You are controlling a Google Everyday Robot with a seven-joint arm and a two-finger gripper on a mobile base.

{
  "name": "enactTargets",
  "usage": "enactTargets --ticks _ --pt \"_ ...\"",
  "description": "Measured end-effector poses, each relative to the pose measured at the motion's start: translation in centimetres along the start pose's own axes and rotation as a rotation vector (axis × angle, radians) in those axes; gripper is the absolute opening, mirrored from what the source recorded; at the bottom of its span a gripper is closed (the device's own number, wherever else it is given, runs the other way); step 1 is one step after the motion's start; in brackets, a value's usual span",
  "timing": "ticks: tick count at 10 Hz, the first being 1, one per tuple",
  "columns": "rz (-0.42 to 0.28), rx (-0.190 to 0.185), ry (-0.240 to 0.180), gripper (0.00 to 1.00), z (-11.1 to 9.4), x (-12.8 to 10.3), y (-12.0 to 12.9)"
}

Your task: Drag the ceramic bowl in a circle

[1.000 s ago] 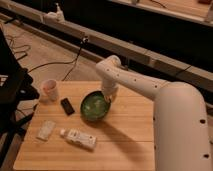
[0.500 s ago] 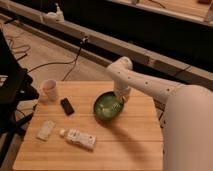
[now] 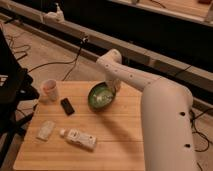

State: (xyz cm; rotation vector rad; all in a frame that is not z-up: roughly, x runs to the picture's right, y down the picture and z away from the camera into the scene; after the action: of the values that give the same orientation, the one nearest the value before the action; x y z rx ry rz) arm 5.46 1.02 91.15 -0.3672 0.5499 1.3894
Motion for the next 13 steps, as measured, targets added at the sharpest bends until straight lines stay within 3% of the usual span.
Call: enactTargets --ticks 2,4,6,8,10,11,13 --pt "-0.072 -0.044 -0.007 0.0 -0.4 1.2 3.3" --pt "-0.116 -0.072 0.002 0.0 -0.7 3.9 4.1" --pt "-0.094 -0.066 0.024 0.0 -0.4 7.0 1.7" --pt "0.035 -0.016 0.052 0.0 0.3 8.4 -5.1" --pt "0.105 -0.007 0.039 0.0 0.2 5.9 -7.0" --pt "0.108 -0.012 0.031 0.0 0.1 4.7 -6.7" --pt "0.074 -0.042 0.002 0.0 -0.5 1.5 -3.3"
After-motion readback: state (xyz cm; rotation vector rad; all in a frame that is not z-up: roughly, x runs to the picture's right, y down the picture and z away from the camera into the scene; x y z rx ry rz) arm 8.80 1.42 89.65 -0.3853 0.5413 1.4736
